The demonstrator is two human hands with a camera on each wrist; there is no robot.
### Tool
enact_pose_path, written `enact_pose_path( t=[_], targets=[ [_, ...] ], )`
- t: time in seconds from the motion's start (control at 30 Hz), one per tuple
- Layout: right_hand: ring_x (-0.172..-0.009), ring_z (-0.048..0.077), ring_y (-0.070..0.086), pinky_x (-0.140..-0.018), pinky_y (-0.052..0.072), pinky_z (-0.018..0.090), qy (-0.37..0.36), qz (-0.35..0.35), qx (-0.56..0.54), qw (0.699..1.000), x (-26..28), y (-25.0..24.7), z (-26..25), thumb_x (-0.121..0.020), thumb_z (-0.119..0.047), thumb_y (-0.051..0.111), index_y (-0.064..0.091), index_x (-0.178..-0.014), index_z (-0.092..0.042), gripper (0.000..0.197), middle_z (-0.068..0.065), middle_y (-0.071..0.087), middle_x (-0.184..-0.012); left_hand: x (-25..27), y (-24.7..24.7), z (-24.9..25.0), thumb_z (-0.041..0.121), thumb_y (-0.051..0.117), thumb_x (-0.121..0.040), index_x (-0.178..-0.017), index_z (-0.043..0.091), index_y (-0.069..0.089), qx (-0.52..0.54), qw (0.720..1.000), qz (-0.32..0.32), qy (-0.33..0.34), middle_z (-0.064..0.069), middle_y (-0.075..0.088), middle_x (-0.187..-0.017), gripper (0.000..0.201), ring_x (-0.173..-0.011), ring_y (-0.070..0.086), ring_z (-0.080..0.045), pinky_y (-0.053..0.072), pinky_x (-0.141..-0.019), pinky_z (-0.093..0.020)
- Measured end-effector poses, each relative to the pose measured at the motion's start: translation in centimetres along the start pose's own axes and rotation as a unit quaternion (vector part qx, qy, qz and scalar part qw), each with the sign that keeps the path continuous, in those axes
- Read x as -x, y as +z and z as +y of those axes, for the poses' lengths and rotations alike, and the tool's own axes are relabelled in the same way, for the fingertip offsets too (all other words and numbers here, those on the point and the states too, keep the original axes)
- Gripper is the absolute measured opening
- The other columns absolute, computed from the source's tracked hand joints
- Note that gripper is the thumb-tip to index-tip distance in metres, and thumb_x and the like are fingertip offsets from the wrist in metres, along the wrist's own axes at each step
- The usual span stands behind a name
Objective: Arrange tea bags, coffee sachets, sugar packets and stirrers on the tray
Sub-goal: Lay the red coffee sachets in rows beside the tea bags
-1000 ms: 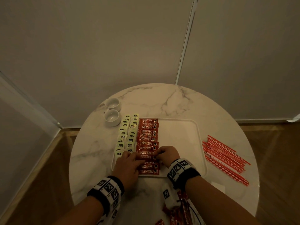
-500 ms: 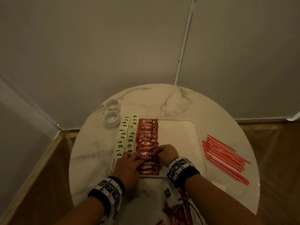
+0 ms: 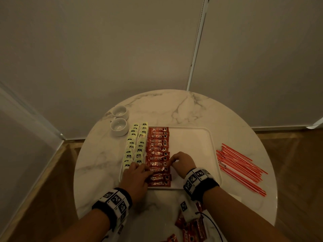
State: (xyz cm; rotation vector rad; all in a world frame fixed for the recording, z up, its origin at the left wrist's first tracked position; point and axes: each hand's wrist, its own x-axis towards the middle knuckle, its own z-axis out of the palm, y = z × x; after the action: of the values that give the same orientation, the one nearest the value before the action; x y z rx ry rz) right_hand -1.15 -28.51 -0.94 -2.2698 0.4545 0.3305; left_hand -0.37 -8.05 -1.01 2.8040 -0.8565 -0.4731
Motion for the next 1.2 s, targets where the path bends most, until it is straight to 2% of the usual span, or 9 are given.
enact_pose_path(
  t=[0.13,0.23,0.37,0.5,0.6,0.87,1.0,1.1,1.2],
  targets=[
    [-0.086,0.006,0.052,-0.087,0.045,0.024,-0.058,0.005,0.007,0.998,2.3,-2.4,0.9,-0.086,-0.005,0.055,0.069,-0.084,-0.022,0.022,-0.005,0.064,-0.097,0.4,0.4,0.7,0.029,0.047,-0.091,-0.136,0.030,0.046,0.028,0.999,0.021,0.025,0.011,0.042,-0.138,0.045,-0.126,0.030,-0.017,0.029,-0.104,-0.035],
    [-0.088,0.004,0.051,-0.086,0.042,0.018,-0.100,-0.093,0.111,0.984,5.2,-3.4,1.8,-0.089,-0.014,0.056,0.068,-0.096,-0.025,0.017,-0.010,0.057,-0.097,1.2,1.0,2.2,0.035,0.047,-0.090,-0.126,0.028,0.051,0.039,0.996,0.018,0.075,0.010,0.045,-0.129,0.037,-0.119,0.034,-0.012,0.032,-0.104,-0.032],
    [-0.109,0.017,0.045,-0.093,0.045,0.032,-0.152,-0.181,0.299,0.924,8.8,-2.1,4.2,-0.091,-0.027,0.057,0.060,-0.116,-0.030,0.026,-0.003,0.049,-0.117,2.1,1.8,4.8,0.035,0.046,-0.092,-0.116,0.024,0.052,0.034,0.989,-0.045,0.135,0.006,0.047,-0.123,0.026,-0.113,0.039,-0.011,0.036,-0.100,-0.030],
    [-0.118,0.026,0.035,-0.096,0.041,0.042,-0.213,-0.184,0.413,0.866,10.4,-1.1,5.6,-0.088,-0.034,0.059,0.051,-0.126,-0.027,0.039,0.004,0.039,-0.130,2.5,2.2,6.5,0.032,0.047,-0.092,-0.111,0.019,0.054,0.039,0.983,-0.089,0.155,0.001,0.050,-0.118,0.024,-0.108,0.043,-0.015,0.040,-0.094,-0.029],
    [-0.121,0.029,0.033,-0.095,0.036,0.044,-0.232,-0.159,0.443,0.851,10.6,-0.8,5.6,-0.090,-0.033,0.055,0.050,-0.125,-0.021,0.038,0.008,0.038,-0.133,2.5,2.4,6.9,0.032,0.046,-0.092,-0.110,0.018,0.054,0.035,0.981,-0.103,0.163,-0.001,0.050,-0.116,0.024,-0.105,0.046,-0.017,0.043,-0.092,-0.032],
    [-0.120,0.028,0.033,-0.097,0.033,0.041,-0.227,-0.141,0.438,0.859,9.7,-0.9,4.8,-0.091,-0.028,0.053,0.054,-0.123,-0.018,0.034,0.002,0.046,-0.129,2.2,2.3,6.7,0.039,0.047,-0.092,-0.111,0.021,0.055,0.069,0.981,-0.110,0.143,0.003,0.052,-0.113,0.027,-0.098,0.047,-0.011,0.042,-0.087,-0.024],
    [-0.120,0.023,0.035,-0.099,0.031,0.039,-0.199,-0.134,0.375,0.895,9.3,-1.9,3.9,-0.093,-0.031,0.049,0.054,-0.121,-0.023,0.030,-0.002,0.052,-0.124,1.9,1.4,6.4,0.050,0.051,-0.089,-0.113,0.024,0.057,0.155,0.975,-0.133,0.091,0.007,0.057,-0.108,0.036,-0.092,0.050,-0.005,0.045,-0.083,-0.023],
    [-0.115,0.018,0.042,-0.101,0.031,0.036,-0.183,-0.129,0.297,0.928,9.0,-2.9,2.6,-0.094,-0.034,0.045,0.052,-0.111,-0.024,0.021,-0.004,0.057,-0.113,1.6,0.5,6.3,0.051,0.046,-0.093,-0.100,0.025,0.062,0.289,0.944,-0.152,0.038,0.007,0.063,-0.096,0.031,-0.084,0.057,-0.006,0.050,-0.081,-0.026],
    [-0.105,0.015,0.047,-0.102,0.030,0.034,-0.217,-0.100,0.271,0.932,8.7,-3.5,1.2,-0.095,-0.030,0.045,0.048,-0.105,-0.025,0.012,-0.007,0.053,-0.100,1.0,-0.5,5.8,0.038,0.040,-0.099,-0.094,0.018,0.067,0.416,0.896,-0.155,-0.012,0.004,0.070,-0.087,0.034,-0.075,0.060,-0.007,0.051,-0.076,-0.024]
  ],
)
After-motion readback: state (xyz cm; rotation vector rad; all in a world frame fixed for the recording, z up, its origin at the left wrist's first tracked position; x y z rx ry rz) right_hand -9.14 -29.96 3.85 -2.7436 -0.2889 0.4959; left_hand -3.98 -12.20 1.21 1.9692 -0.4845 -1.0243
